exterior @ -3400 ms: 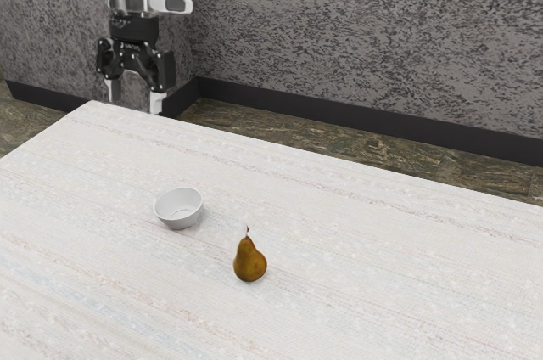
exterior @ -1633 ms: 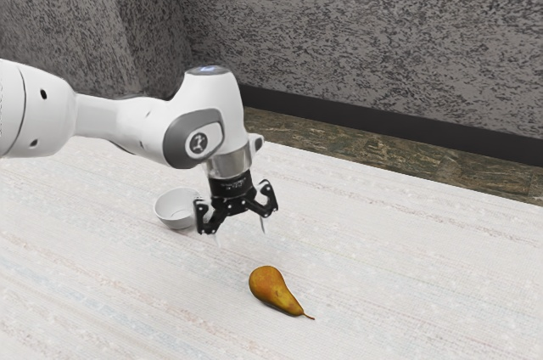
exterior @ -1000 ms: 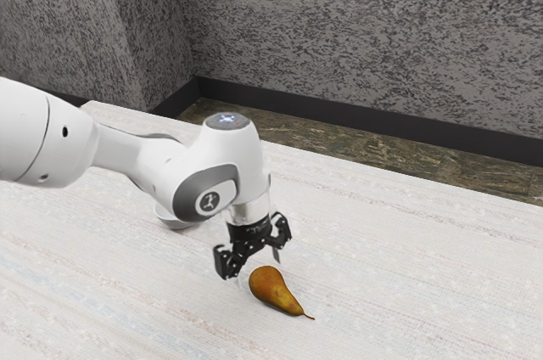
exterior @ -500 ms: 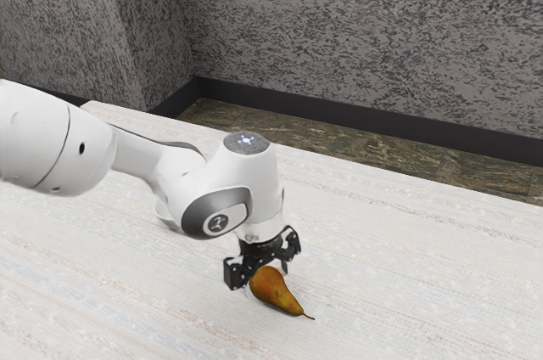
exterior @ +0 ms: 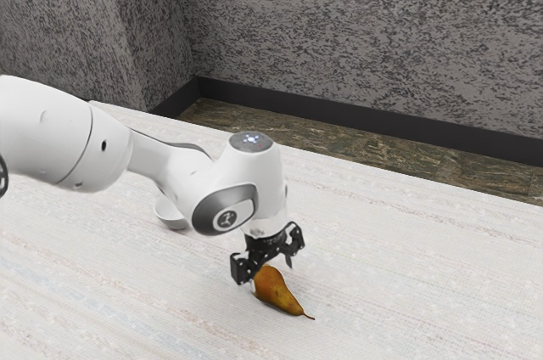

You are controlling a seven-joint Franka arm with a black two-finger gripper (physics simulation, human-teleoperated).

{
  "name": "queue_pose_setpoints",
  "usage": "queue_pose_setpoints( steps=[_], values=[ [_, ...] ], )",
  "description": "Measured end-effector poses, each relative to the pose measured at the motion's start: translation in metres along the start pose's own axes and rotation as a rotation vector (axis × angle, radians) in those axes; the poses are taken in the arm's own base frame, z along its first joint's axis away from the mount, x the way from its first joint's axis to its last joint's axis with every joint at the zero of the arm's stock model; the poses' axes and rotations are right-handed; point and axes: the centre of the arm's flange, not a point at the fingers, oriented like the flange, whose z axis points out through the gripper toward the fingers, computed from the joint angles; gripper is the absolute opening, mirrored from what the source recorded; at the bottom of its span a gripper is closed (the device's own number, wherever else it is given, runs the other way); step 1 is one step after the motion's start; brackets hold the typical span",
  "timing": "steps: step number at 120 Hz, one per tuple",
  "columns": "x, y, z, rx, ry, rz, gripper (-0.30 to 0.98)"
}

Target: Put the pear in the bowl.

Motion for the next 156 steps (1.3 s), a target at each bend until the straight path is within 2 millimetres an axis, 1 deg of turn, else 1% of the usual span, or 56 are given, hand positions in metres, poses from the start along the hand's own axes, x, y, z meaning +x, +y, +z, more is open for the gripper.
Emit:
queue_pose_setpoints(
  steps=[8,20,47,65,86,110,140,156],
  values=[
    [0.007,0.0,0.002,0.001,0.001,-0.008,0.69],
    [0.012,0.0,0.005,0.006,0.0,-0.01,0.69],
    [0.016,-0.001,0.02,0.025,-0.005,-0.005,0.69],
    [0.017,0.005,0.022,0.015,-0.006,0.001,0.69],
    [0.017,0.006,0.023,0.011,-0.008,0.006,0.69],
    [0.013,0.003,0.026,0.019,-0.014,0.009,0.69],
    [0.01,0.001,0.026,0.021,-0.017,0.012,0.68],
    [0.004,0.002,0.025,0.019,-0.019,0.02,0.65]
  ],
)
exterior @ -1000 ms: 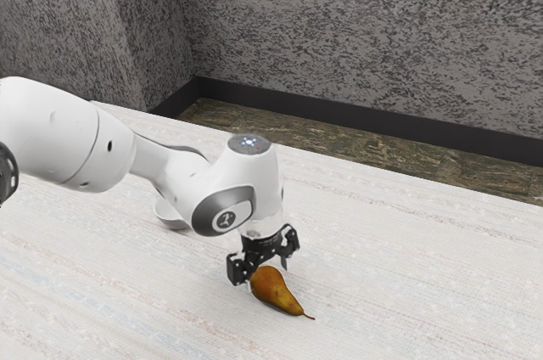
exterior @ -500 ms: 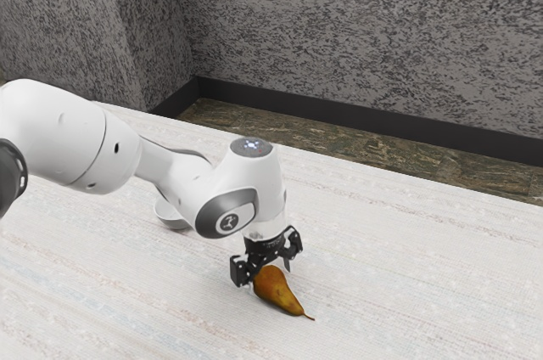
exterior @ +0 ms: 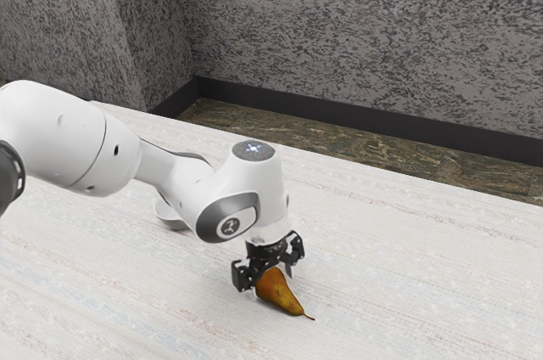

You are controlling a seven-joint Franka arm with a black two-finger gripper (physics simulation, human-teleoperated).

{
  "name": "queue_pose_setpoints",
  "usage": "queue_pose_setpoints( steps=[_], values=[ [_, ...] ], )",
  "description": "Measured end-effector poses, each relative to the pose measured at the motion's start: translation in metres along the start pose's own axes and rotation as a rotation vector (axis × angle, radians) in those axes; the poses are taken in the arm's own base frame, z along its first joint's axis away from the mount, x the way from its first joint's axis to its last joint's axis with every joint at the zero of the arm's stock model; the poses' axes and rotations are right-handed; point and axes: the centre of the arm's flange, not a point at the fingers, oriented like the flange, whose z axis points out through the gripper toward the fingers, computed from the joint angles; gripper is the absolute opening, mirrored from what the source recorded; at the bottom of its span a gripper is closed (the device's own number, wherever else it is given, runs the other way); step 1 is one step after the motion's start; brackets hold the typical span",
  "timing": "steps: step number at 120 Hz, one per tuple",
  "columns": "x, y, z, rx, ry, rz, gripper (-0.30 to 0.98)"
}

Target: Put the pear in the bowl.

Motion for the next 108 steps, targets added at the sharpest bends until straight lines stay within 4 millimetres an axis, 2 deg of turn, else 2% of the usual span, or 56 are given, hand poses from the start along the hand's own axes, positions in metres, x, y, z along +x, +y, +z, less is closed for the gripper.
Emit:
queue_pose_setpoints(
  steps=[56,84,90,108],
  values=[
    [-0.001,0.0,0.0,0.004,0.0,-0.005,0.46],
    [0.007,0.001,-0.015,-0.017,0.009,-0.016,0.42],
    [0.02,0.001,-0.025,-0.028,0.019,-0.037,0.4],
    [0.084,-0.002,-0.06,-0.054,0.043,-0.142,0.38]
  ],
)
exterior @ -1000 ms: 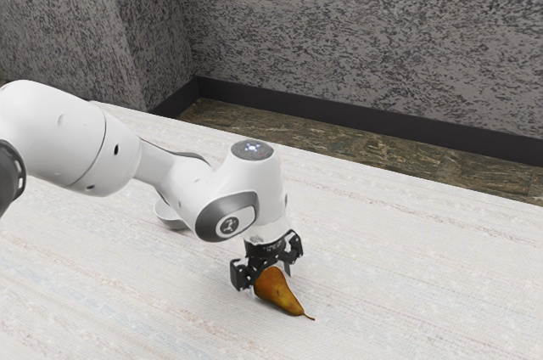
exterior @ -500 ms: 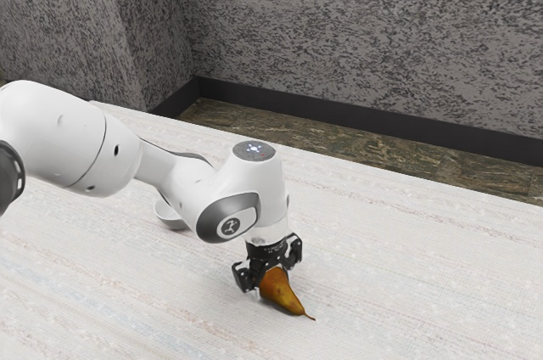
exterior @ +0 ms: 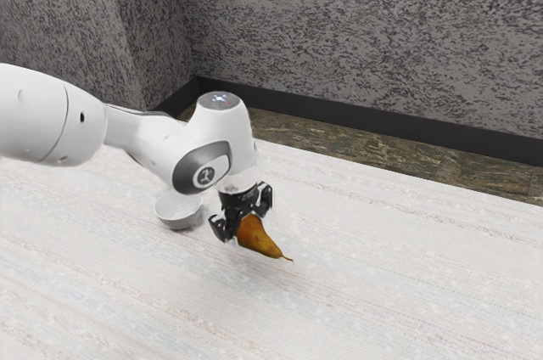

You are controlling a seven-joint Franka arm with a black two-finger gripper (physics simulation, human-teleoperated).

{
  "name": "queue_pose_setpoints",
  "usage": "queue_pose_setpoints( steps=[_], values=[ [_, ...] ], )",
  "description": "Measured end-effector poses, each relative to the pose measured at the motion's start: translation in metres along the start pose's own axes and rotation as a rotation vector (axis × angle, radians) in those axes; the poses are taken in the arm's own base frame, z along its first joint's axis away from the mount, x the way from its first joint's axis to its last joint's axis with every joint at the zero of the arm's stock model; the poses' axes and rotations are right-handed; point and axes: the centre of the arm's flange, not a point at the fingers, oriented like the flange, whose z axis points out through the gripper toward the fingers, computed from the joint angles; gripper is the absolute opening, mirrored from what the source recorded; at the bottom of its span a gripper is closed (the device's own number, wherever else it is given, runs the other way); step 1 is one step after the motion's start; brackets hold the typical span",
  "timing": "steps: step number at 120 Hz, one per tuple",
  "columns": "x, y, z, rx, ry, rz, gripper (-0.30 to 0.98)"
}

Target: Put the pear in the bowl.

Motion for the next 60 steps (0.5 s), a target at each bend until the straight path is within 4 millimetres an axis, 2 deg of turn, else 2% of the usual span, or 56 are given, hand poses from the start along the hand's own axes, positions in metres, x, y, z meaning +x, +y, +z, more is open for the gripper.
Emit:
queue_pose_setpoints(
  steps=[10,17,30,45,60],
  values=[
    [0.032,0.008,-0.017,-0.009,0.017,-0.046,0.38],
    [0.062,0.008,-0.025,-0.006,0.03,-0.091,0.39],
    [0.12,-0.005,-0.029,0.022,0.045,-0.176,0.41],
    [0.155,-0.02,-0.026,0.049,0.037,-0.228,0.41],
    [0.181,-0.026,-0.026,0.051,0.017,-0.266,0.42]
  ],
)
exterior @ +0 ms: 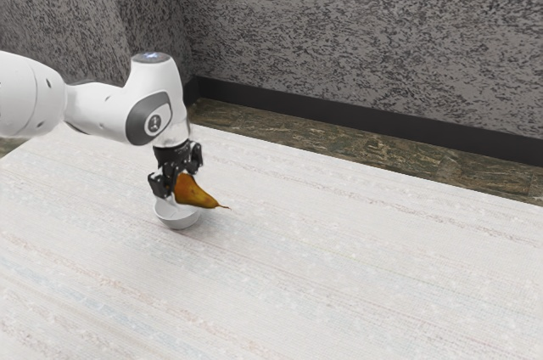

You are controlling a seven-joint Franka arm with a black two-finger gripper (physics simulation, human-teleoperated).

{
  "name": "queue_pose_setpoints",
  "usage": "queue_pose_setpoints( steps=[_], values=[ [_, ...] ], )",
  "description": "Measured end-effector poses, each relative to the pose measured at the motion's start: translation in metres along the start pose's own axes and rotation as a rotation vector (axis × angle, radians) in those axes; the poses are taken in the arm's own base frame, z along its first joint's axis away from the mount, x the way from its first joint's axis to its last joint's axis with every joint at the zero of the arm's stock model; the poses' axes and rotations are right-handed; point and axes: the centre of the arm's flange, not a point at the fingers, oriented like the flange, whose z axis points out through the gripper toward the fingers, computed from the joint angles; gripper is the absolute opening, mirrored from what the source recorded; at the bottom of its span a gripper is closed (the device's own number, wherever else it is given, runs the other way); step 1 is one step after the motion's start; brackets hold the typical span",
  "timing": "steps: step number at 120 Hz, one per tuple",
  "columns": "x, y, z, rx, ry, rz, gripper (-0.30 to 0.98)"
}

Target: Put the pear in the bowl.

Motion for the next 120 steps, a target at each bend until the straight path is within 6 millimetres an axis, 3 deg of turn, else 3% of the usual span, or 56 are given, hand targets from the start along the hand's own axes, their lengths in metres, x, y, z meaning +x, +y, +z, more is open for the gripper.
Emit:
queue_pose_setpoints(
  steps=[36,48,88,94,111,120],
  values=[
    [0.037,0.008,0.019,0.01,-0.05,-0.015,0.42],
    [0.04,0.011,0.02,0.005,-0.054,0.002,0.43],
    [0.042,0.015,0.013,-0.015,-0.056,0.063,0.63],
    [0.042,0.014,-0.009,-0.042,-0.055,0.073,0.64],
    [0.021,-0.018,-0.13,-0.137,-0.062,0.137,0.67],
    [0.003,-0.036,-0.181,-0.157,-0.052,0.193,0.67]
  ],
)
